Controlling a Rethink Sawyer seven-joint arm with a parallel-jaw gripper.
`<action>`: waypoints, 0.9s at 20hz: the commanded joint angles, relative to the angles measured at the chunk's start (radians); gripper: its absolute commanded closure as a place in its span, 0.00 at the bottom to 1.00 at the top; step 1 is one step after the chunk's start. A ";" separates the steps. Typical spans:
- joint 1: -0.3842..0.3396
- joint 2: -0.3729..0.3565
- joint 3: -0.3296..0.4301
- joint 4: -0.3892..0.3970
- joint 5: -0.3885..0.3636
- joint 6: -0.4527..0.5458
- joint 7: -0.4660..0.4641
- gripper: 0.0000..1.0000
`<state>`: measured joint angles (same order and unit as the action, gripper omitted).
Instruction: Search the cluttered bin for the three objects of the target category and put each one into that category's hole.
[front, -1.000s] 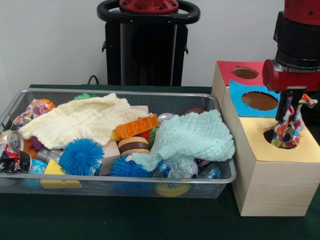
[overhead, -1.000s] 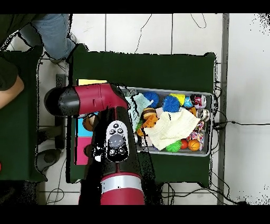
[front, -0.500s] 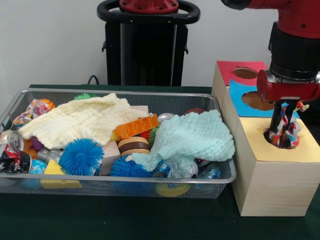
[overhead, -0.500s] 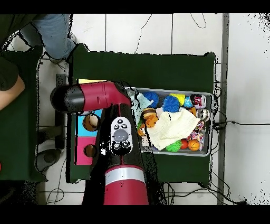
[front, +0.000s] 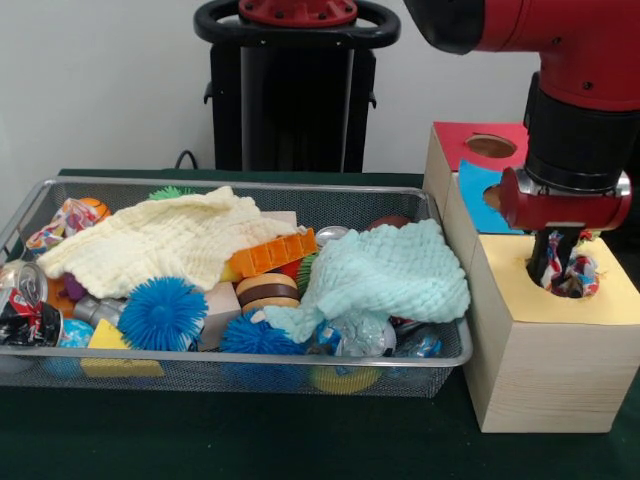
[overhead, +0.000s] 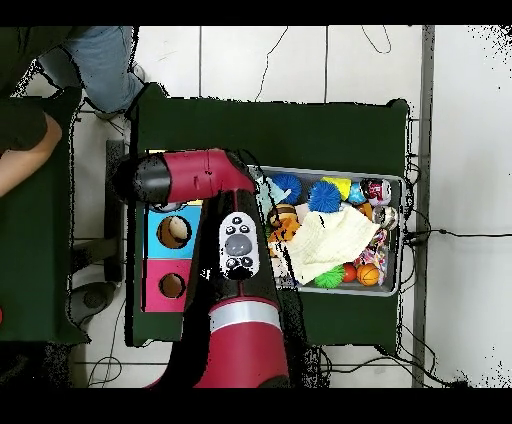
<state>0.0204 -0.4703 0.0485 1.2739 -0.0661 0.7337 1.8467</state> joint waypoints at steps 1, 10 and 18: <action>-0.020 0.074 0.078 -0.033 -0.051 -0.067 -0.010 1.00; 0.012 0.116 0.075 -0.069 -0.043 -0.063 0.017 1.00; 0.039 0.181 0.051 -0.128 -0.049 -0.043 0.035 1.00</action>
<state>0.0441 -0.3814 0.0482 1.1890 -0.0663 0.7239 1.8464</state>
